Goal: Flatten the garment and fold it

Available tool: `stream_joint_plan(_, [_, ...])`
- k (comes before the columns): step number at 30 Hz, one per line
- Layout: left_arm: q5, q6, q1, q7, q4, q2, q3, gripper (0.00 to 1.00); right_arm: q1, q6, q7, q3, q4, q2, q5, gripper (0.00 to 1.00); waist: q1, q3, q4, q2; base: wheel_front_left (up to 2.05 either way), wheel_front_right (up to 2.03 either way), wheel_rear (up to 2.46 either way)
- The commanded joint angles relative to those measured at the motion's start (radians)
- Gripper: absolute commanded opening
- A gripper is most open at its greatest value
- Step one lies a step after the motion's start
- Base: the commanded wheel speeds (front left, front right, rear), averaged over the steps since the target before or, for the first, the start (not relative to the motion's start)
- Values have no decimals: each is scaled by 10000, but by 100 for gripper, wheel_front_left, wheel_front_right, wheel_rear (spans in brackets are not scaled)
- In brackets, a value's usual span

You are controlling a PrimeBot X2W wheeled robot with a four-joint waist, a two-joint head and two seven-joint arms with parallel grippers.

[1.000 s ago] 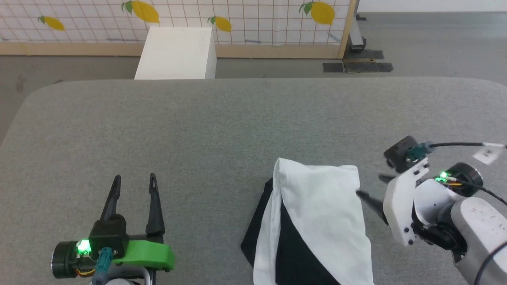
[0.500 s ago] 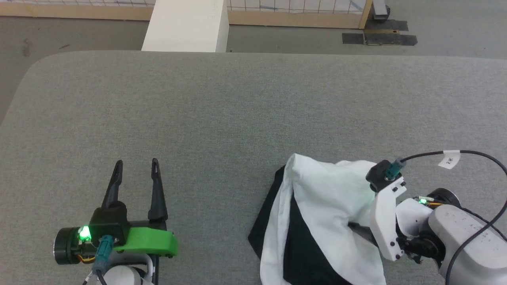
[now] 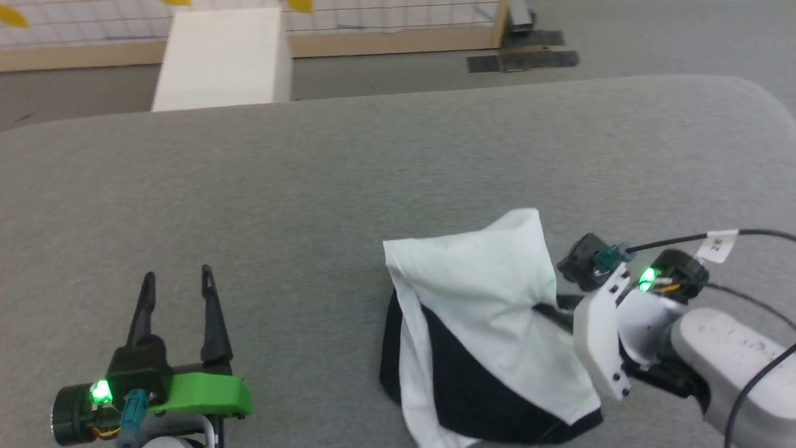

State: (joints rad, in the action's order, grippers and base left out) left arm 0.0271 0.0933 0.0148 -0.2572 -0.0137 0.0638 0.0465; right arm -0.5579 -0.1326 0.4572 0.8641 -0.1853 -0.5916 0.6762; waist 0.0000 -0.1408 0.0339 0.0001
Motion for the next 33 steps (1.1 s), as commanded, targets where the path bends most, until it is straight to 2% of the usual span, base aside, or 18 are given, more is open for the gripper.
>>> stream_joint_plan(1, [9, 26, 115, -45, -76, 1, 73, 100, -336, 19, 7, -7, 229, -243, -160, 0, 0, 6, 1368, -1, 0, 0, 0])
stream_joint_plan(4, [36, 133, 231, -45, -305, 45, 418, 100, -819, 19, 155, 53, 671, -494, -261, 0, 0, -346, 2409, -1, 0, 0, 0])
stream_joint_plan(6, [-25, 110, 157, -45, -403, 87, 463, 100, -1085, 19, 223, 18, 699, -727, -384, 0, 0, -595, 2827, -1, 0, 0, 0])
stream_joint_plan(12, [-234, 64, -309, -46, -824, 398, 526, 100, -1919, 19, 116, -177, 62, -1391, -1047, 0, 0, -1576, 3631, -1, 0, 0, 0])
stream_joint_plan(17, [-322, -25, -763, -46, -1184, 660, 449, 100, -2554, 19, -237, -459, -1035, -1896, -1804, 0, 0, -2375, 3556, -1, 0, 0, 0])
stream_joint_plan(18, [-353, -99, -1029, -46, -1413, 805, 354, 100, -2872, 19, -480, -889, -2014, -1856, -1931, 0, 0, -2810, 3351, -1, 0, 0, 0])
stream_joint_plan(20, [-365, -130, -1193, -46, -1564, 874, 286, 100, -3140, 19, -654, -1136, -2638, -1856, -2234, 0, 0, -3079, 3172, -1, 0, 0, 0])
stream_joint_plan(26, [-338, -104, -1534, -46, -1958, 930, 145, 100, -3851, 19, -1001, -2189, -4387, -1493, -2774, 0, 0, -3571, 2735, -1, 0, 0, 0])
stream_joint_plan(32, [-283, -26, -1666, -46, -2008, 853, 7, 100, -4029, 19, -930, -2990, -5649, -943, -3009, 0, 0, -3547, 2511, -1, 0, 0, 0])
stream_joint_plan(33, [-271, -4, -1657, -46, -1970, 827, -12, 100, -4025, 19, -950, -3115, -5822, -879, -3083, 24, 0, -3459, 2485, -1, 0, 0, 0])
